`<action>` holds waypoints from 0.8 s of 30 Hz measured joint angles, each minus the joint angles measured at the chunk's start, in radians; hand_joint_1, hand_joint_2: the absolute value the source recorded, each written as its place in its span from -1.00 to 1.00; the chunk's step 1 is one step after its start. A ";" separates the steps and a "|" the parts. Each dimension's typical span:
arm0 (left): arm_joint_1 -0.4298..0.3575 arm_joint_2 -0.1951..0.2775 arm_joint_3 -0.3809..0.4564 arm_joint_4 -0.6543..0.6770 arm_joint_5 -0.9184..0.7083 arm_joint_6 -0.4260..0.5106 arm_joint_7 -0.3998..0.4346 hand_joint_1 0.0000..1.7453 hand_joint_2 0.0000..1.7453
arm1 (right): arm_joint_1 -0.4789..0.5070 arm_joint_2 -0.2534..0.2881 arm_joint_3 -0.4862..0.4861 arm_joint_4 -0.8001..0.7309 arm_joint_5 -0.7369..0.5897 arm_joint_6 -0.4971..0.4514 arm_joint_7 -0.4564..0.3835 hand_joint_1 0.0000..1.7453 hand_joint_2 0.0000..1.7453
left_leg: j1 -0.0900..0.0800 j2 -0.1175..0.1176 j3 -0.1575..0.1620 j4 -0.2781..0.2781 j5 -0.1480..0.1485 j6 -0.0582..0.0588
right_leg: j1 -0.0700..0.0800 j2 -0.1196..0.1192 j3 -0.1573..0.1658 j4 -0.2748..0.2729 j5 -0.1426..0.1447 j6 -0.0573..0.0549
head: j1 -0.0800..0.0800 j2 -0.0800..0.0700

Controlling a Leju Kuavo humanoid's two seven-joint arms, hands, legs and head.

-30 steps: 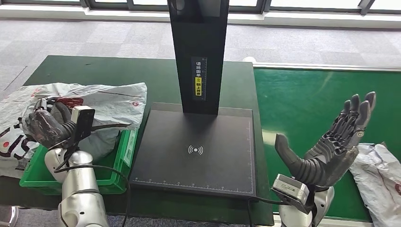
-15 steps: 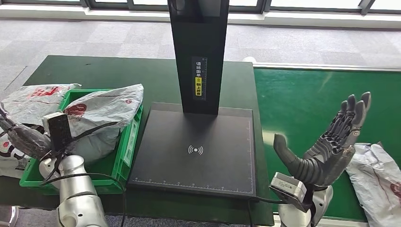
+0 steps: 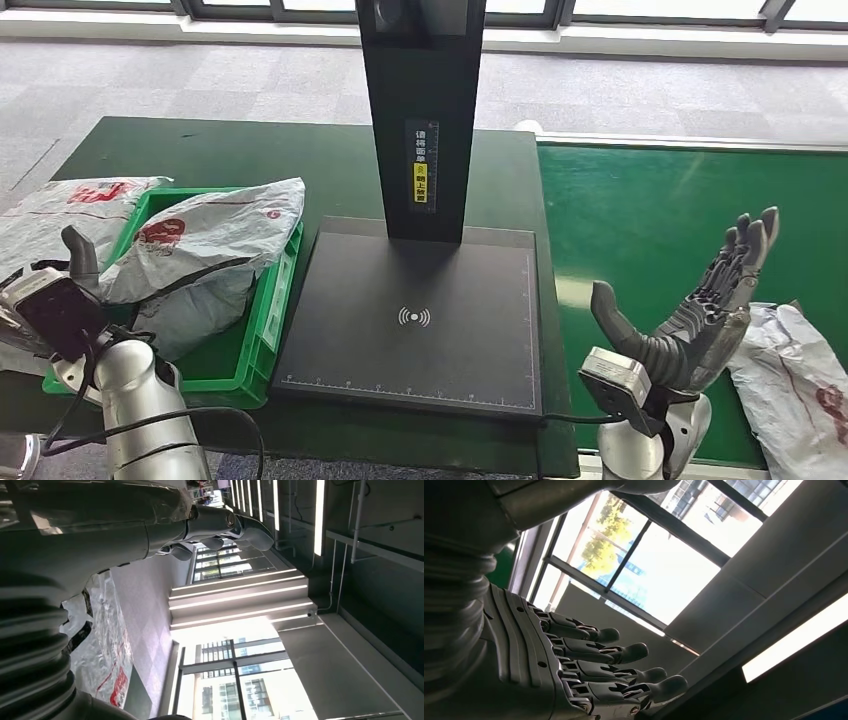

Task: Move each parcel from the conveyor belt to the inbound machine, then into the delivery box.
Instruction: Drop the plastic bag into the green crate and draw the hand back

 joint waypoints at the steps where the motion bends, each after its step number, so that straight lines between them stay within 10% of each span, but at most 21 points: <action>1: 0.006 0.000 -0.015 -0.012 0.004 0.000 0.000 -1.00 1.00 | 0.000 0.000 -0.007 0.003 0.001 0.000 0.000 -1.00 1.00 | 0.000 0.000 0.000 0.000 0.000 0.000 | 0.000 0.000 0.000 0.000 0.000 0.000 | 0.000 0.000; 6: 0.026 -0.002 -0.062 -0.048 0.029 0.000 0.000 -1.00 1.00 | 0.000 0.001 -0.029 0.016 0.019 0.000 0.019 -1.00 1.00 | 0.000 0.000 0.000 0.000 0.000 0.000 | 0.000 0.001 0.000 0.000 0.000 0.000 | 0.000 0.000; 10: 0.087 0.006 -0.214 -0.082 0.233 -0.040 0.000 -1.00 1.00 | -0.006 0.002 -0.070 0.051 0.164 0.000 0.192 -1.00 1.00 | 0.000 -0.001 0.000 0.000 0.000 0.000 | 0.000 -0.001 0.000 0.000 0.000 0.000 | 0.000 0.000; 17: 0.200 0.034 -0.555 -0.129 0.422 -0.382 0.000 -1.00 1.00 | -0.058 0.004 -0.276 0.224 0.341 0.000 0.342 -1.00 1.00 | -0.001 -0.003 -0.001 0.000 -0.001 0.001 | -0.001 -0.003 0.001 -0.001 0.000 0.000 | 0.000 0.000; 24: 0.274 0.040 -0.692 -0.155 0.416 -0.537 0.001 -1.00 1.00 | -0.112 0.013 -0.537 0.367 0.433 -0.001 0.398 -1.00 1.00 | -0.001 -0.003 -0.003 0.000 -0.001 0.001 | -0.001 -0.003 0.000 -0.001 -0.001 0.001 | 0.000 0.000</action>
